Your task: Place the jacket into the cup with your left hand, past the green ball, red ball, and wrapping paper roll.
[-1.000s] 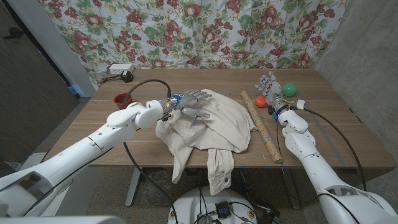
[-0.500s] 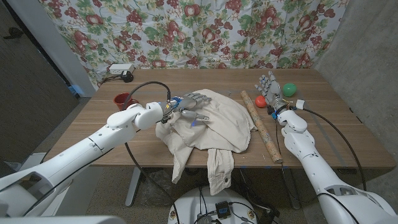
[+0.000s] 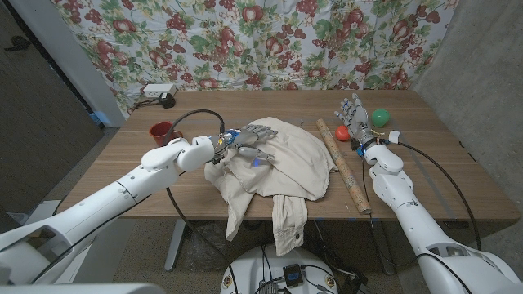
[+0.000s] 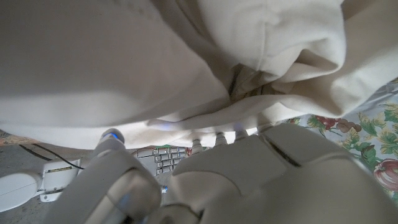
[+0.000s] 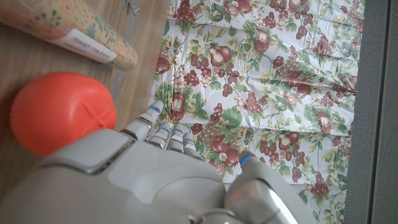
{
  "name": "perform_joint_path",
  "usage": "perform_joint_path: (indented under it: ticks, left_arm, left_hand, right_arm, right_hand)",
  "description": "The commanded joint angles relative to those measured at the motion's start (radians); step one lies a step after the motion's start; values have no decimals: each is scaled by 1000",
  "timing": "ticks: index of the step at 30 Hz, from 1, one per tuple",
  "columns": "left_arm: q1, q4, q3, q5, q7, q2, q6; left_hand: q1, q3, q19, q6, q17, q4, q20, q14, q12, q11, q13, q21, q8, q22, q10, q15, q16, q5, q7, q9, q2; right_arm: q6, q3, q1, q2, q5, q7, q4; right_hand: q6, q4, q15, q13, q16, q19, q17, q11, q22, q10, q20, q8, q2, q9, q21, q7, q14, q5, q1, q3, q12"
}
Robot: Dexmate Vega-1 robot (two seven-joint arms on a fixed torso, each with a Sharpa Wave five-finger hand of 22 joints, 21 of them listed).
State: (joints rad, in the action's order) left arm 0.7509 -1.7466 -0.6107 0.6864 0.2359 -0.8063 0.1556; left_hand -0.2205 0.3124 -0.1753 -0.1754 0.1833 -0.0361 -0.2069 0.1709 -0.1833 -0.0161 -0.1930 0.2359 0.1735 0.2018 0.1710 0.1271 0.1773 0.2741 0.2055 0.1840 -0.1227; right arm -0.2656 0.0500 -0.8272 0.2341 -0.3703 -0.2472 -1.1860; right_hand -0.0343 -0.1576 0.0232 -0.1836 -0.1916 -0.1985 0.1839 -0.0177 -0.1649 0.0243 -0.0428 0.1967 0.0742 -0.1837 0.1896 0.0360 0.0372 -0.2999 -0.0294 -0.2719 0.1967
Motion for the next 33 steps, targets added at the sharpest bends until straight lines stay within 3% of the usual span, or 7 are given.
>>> perform_joint_path:
  ticks: [1, 33]
  left_arm:
    - [-7, 16, -15, 6, 8, 7, 3]
    - [-39, 78, -62, 26, 21, 24, 18]
  left_hand:
    - [-3, -5, -48, -389, 3, 1, -12, 264, -4, 10, -4, -3, 5, 5, 383, 10, 3, 7, -3, 1, -1]
    - [-7, -17, -57, -398, 3, 3, -12, 268, -11, 12, -3, -8, 10, 6, 388, 15, 8, 19, -5, 1, 2]
  right_arm:
    - [2, 1, 2, -2, 0, 0, 6]
    - [-14, 12, 32, -9, 6, -2, 58]
  right_hand:
    - [7, 1, -8, -3, 1, -8, 1, -2, -6, 4, -6, -2, 52, -5, 3, 2, 1, -5, -7, 0, -4]
    - [7, 1, -10, -3, 1, -7, 1, -1, -6, 5, -5, -2, 52, -5, 3, 2, 0, -5, -8, 0, -4]
